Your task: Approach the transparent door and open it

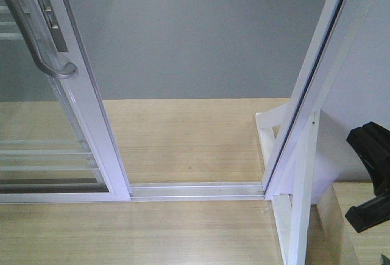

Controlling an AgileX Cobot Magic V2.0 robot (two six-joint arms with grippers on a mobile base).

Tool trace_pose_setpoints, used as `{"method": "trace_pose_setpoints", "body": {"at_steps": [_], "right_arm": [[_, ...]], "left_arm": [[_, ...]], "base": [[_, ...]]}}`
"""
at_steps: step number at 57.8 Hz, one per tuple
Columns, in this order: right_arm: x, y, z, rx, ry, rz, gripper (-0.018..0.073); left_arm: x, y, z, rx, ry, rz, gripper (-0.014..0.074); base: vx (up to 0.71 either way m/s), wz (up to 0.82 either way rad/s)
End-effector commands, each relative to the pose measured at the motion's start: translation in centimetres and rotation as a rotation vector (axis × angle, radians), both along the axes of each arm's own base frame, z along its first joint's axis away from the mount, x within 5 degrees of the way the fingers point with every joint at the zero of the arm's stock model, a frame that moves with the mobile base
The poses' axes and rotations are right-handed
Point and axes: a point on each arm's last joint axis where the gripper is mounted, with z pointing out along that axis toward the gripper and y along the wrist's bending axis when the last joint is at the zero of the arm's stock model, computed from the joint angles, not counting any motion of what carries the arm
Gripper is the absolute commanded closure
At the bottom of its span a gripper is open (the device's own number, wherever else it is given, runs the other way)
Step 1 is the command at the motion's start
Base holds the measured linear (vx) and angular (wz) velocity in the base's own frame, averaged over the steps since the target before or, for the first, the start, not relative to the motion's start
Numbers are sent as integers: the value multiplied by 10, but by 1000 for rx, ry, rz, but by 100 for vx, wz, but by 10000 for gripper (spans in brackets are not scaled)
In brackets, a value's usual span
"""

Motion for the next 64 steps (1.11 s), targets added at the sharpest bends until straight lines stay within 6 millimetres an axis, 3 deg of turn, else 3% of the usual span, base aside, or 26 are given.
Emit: {"method": "trace_pose_setpoints", "body": {"at_steps": [1,40,57,64], "right_arm": [[2,-2,15,29,-85,-31,564],[1,-1,11,11,-47,-14,564],[1,-1,11,11,-46,-13,564],[1,-1,11,11,-46,-13,564]], "left_arm": [[-2,0,19,-34,-133,-7,603],[-7,2,17,20,-157,-4,603],[-11,2,-71,14,-132,-8,603],[-10,2,-77,30,-121,-9,603]], "base": [[0,0],[0,0],[0,0],[0,0]]}}
